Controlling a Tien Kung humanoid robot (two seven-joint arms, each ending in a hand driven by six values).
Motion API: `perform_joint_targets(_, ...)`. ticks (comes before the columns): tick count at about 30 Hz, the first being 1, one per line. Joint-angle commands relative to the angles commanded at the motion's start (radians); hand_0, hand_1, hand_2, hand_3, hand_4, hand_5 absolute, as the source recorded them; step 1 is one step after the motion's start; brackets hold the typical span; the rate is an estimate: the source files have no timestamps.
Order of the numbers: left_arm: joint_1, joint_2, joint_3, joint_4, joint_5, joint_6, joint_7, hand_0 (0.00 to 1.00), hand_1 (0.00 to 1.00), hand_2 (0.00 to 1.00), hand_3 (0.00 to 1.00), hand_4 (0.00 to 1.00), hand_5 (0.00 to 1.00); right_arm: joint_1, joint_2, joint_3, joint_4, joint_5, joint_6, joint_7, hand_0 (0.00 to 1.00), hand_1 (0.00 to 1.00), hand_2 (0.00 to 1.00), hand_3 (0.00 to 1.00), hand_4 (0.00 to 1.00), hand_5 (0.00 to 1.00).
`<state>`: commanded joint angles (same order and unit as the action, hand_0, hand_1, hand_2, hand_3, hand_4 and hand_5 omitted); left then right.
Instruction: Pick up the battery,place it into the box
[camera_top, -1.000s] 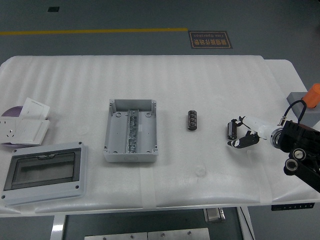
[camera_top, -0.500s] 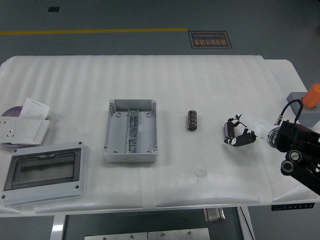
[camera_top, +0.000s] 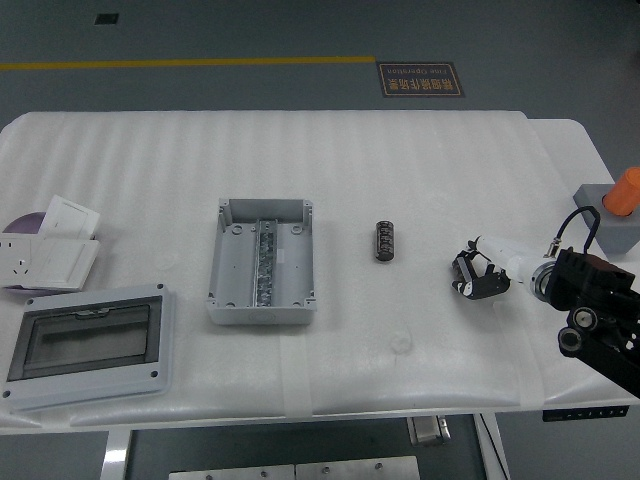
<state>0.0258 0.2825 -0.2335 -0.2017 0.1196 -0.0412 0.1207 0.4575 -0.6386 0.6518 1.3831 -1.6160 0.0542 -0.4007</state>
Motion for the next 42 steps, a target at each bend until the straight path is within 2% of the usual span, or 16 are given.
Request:
perform_joint_targets(20,-0.001,-0.001,0.005,0.000,-0.001,0.000,0.000,0.623,0.647,0.521,0.551,0.619,0.342,0.004,-0.009,-0.002,0.000,0.019,-0.018,0.019,0.271,0.415,0.569,0.700,0.497,0.208)
perform_joint_targets(21,-0.001,-0.001,0.006,0.000,-0.002,-0.001,0.001,0.623,0.647,0.521,0.551,0.620,0.343,0.003,-0.009,0.001,0.001,0.020,-0.021,0.021,0.269,0.411,0.580,0.718,0.539,0.232)
perform_joint_targets(26,0.000,-0.001,0.008,0.001,-0.003,-0.001,0.001,0.623,0.647,0.521,0.551,0.620,0.343,0.000,-0.013,0.014,0.009,0.025,-0.030,0.026,0.269,0.411,0.580,0.718,0.539,0.232)
perform_joint_targets(27,0.000,-0.001,0.008,0.000,-0.003,0.000,0.001,0.622,0.647,0.522,0.551,0.627,0.352,0.000,-0.014,0.015,0.010,0.025,-0.031,0.026,0.275,0.414,0.671,0.849,0.728,0.387)
perform_joint_targets(32,-0.001,-0.001,0.009,0.000,-0.003,0.000,0.001,0.622,0.647,0.522,0.551,0.627,0.352,-0.001,-0.015,0.020,0.013,0.022,-0.030,0.023,0.275,0.414,0.671,0.849,0.728,0.387)
perform_joint_targets(33,-0.001,-0.001,0.010,0.000,-0.003,0.000,0.001,0.622,0.647,0.521,0.551,0.627,0.359,-0.002,-0.016,0.020,0.014,0.021,-0.030,0.022,0.272,0.411,0.707,0.880,0.779,0.451)
perform_joint_targets(36,-0.001,-0.001,0.012,0.000,-0.004,0.000,0.001,0.622,0.647,0.521,0.551,0.627,0.359,-0.006,-0.019,0.027,0.019,0.017,-0.026,0.019,0.272,0.411,0.707,0.880,0.779,0.451)
perform_joint_targets(42,-0.001,0.000,0.016,0.001,-0.006,0.000,0.000,0.622,0.647,0.522,0.552,0.627,0.362,-0.012,-0.035,0.050,0.048,-0.002,0.019,-0.001,0.271,0.411,0.715,0.889,0.795,0.473)
